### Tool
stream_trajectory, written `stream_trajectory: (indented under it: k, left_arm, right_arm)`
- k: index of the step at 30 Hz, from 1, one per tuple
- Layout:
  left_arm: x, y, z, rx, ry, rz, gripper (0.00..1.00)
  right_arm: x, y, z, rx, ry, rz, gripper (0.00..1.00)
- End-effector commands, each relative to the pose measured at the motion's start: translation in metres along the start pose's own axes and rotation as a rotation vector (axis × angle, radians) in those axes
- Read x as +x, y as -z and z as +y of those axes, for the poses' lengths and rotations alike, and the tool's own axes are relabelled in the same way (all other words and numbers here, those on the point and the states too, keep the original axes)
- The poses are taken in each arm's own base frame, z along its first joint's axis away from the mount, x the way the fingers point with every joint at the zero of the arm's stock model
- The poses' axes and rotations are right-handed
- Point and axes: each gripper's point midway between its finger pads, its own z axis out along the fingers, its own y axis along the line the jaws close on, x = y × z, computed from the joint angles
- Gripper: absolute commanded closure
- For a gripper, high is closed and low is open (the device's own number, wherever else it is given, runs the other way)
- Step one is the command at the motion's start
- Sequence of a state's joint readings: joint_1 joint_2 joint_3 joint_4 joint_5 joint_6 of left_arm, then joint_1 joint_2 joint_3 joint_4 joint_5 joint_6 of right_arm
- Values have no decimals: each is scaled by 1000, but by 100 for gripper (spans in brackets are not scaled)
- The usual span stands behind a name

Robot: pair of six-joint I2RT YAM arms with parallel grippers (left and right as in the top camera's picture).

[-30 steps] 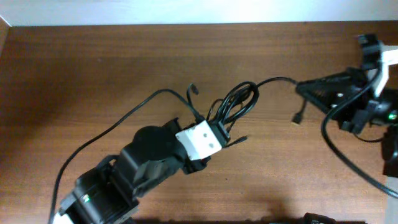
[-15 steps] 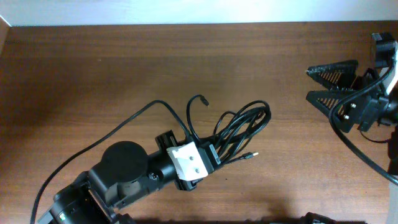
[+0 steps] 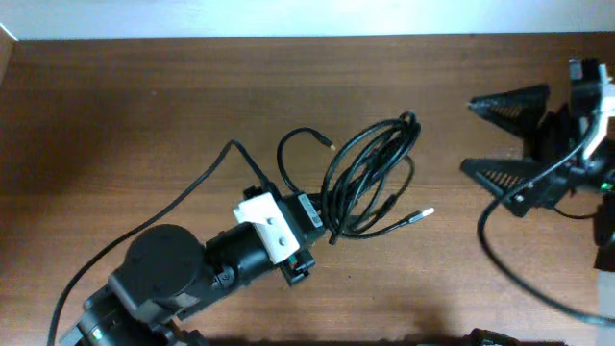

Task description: Untangle cables

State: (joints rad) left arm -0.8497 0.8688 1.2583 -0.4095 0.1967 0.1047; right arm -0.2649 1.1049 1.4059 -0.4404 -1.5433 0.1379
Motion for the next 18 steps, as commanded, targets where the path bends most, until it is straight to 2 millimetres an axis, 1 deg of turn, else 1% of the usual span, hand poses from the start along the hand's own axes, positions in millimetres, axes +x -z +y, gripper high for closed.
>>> stream_trajectory:
  k: [1, 5, 7, 8, 10, 12, 13, 15, 17, 18]
  left_arm:
    - [-11, -7, -16, 110, 57, -46, 100]
    - [2, -24, -17, 129, 69, -4, 100]
    - [1, -29, -21, 155, 68, -9, 100]
    - [-1, -31, -23, 174, 64, -22, 100]
    - [-4, -34, -24, 184, 60, -37, 100]
    - [-5, -38, -23, 184, 58, -42, 100]
    - [-4, -39, -23, 184, 58, -42, 100]
    - [-3, -43, -21, 177, 58, -42, 100]
    - [-1, -46, -21, 177, 60, -36, 100]
    - [0, -48, -20, 178, 62, -31, 100]
  right_arm:
    - [3, -18, 20, -104, 100, 22, 0]
    - [5, -28, 33, -168, 117, 35, 0]
    - [6, -30, 35, -180, 115, 38, 1]
    - [6, -30, 35, -181, 112, 39, 2]
    - [6, -30, 35, -181, 108, 39, 12]
    - [7, -30, 35, -181, 101, 40, 37]
    - [7, -30, 35, -181, 98, 40, 56]
    - [7, -30, 35, -181, 93, 41, 78]
    - [7, -30, 35, -181, 92, 41, 93]
    - [8, -30, 35, -180, 90, 41, 96]
